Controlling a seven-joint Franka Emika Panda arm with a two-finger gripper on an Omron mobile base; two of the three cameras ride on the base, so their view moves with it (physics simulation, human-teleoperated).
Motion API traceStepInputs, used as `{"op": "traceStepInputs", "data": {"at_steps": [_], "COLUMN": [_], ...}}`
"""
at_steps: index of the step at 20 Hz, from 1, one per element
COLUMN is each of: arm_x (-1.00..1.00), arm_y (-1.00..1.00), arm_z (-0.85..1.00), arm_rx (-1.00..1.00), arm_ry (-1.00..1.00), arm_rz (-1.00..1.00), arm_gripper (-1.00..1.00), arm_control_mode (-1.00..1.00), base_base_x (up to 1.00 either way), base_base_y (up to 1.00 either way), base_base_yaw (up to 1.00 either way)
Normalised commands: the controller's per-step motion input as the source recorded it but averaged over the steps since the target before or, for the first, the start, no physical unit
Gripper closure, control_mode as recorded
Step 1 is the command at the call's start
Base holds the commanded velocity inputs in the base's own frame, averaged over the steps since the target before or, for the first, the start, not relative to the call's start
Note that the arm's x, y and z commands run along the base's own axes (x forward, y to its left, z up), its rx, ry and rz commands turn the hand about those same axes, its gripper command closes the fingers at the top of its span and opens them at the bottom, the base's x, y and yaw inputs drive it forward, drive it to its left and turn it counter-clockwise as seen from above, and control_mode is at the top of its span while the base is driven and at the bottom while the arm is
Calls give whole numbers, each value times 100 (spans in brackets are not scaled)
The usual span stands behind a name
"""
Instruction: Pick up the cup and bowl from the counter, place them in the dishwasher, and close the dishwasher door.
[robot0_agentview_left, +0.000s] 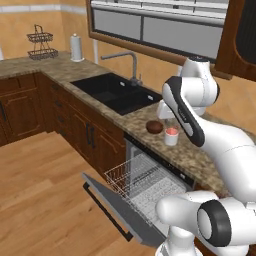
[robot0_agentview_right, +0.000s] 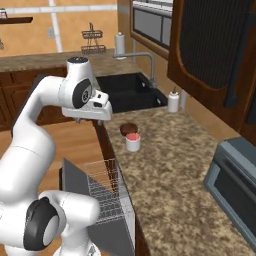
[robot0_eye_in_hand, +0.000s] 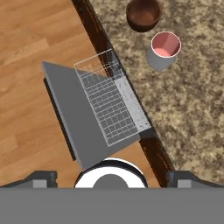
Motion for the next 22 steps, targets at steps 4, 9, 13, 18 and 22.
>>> {"op": "traceStepInputs", "data": {"at_steps": [4,9,13,18,22], "arm_x": [0,2,33,68,76], "arm_y": [0,-49,-51,-32,-16], "arm_z": [0,-15,-29,-51,-59], "arm_rx": [0,7,2,-1,-3], "arm_ry": [0,0,0,0,0], "arm_rz": [0,13,14,12,9], "arm_gripper": [-100,-100,-100,-100,-100], "arm_control_mode": [100,-100,-100,-100,-100], "base_base_x": [2,1,0,0,0], "base_base_y": [-57,-11,0,0,0], "base_base_yaw": [17,3,0,0,0]}}
